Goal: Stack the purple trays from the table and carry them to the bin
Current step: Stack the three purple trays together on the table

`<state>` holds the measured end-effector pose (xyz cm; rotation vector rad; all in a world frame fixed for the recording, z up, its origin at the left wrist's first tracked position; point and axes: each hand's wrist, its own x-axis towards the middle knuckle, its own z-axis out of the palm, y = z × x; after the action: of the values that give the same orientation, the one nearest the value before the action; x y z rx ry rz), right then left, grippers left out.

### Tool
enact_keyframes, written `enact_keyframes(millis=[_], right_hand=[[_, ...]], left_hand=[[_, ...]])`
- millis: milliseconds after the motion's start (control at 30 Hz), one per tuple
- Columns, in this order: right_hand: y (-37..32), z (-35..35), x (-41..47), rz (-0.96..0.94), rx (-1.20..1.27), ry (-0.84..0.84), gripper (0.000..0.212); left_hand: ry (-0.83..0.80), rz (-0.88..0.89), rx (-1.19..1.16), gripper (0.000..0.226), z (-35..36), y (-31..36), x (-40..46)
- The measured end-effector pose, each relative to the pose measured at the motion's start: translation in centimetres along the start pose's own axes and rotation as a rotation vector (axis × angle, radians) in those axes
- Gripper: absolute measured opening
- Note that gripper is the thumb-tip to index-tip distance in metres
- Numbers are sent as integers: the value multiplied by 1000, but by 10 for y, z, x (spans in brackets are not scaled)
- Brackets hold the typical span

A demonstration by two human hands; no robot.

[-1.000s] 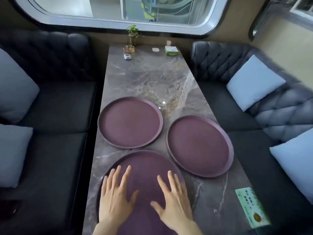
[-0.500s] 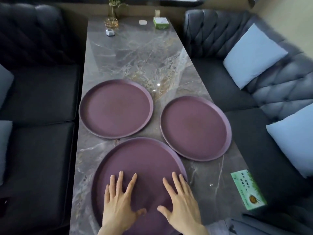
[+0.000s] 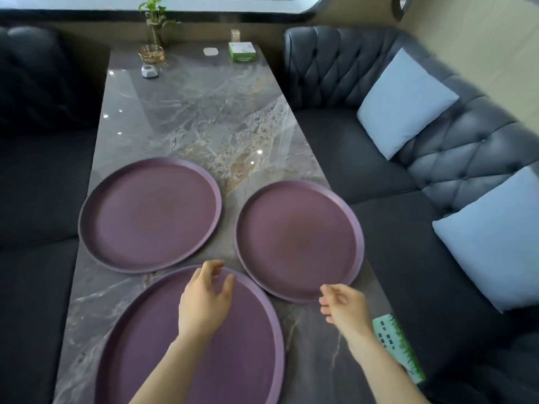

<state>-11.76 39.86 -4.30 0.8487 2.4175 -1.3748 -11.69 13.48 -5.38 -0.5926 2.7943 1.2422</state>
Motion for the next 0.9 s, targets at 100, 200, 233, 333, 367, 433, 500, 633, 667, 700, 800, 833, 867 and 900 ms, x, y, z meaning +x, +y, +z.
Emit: enact_keyframes(millis=[100, 200, 233, 333, 367, 433, 500, 633, 667, 700, 800, 833, 867, 900], right_hand=[[-5, -36, 40, 79, 84, 38, 11], [-6, -57, 76, 108, 51, 128, 9], [-8, -61, 85, 121, 60, 149, 15], [-16, -67, 109, 129, 100, 133, 47], [-19, -67, 116, 115, 119, 118, 53], [-23, -66, 130, 81, 140, 73, 64], [-27, -65, 143, 66, 158, 6, 71], [-35, -63, 159, 82, 320, -104, 73], [-37, -63, 161, 84, 347, -104, 71], [-38, -63, 162, 85, 365, -96, 70], [-42, -64, 156, 73, 374, -50, 68], [-43, -64, 151, 66, 375, -29, 68], [-45, -64, 146, 58, 383, -8, 68], [-46, -65, 139, 52, 399, 15, 68]], left_hand=[[-25, -15, -63, 43, 20, 28, 32], [-51, -150, -140, 58, 38, 43, 56], [-60, -215, -174, 63, 43, 47, 62], [-59, -317, -235, 74, 59, 52, 73], [-53, -336, -239, 76, 63, 53, 76], [-46, -374, -259, 82, 70, 54, 83], [-60, -410, -289, 88, 78, 54, 88], [-81, -462, -449, 104, 84, 64, 91], [-77, -471, -502, 104, 84, 66, 91], [-76, -480, -543, 102, 83, 68, 91], [-53, -457, -612, 95, 79, 73, 85], [-36, -435, -619, 91, 77, 76, 82], [-15, -415, -622, 87, 73, 78, 77], [7, -403, -623, 85, 69, 80, 73]])
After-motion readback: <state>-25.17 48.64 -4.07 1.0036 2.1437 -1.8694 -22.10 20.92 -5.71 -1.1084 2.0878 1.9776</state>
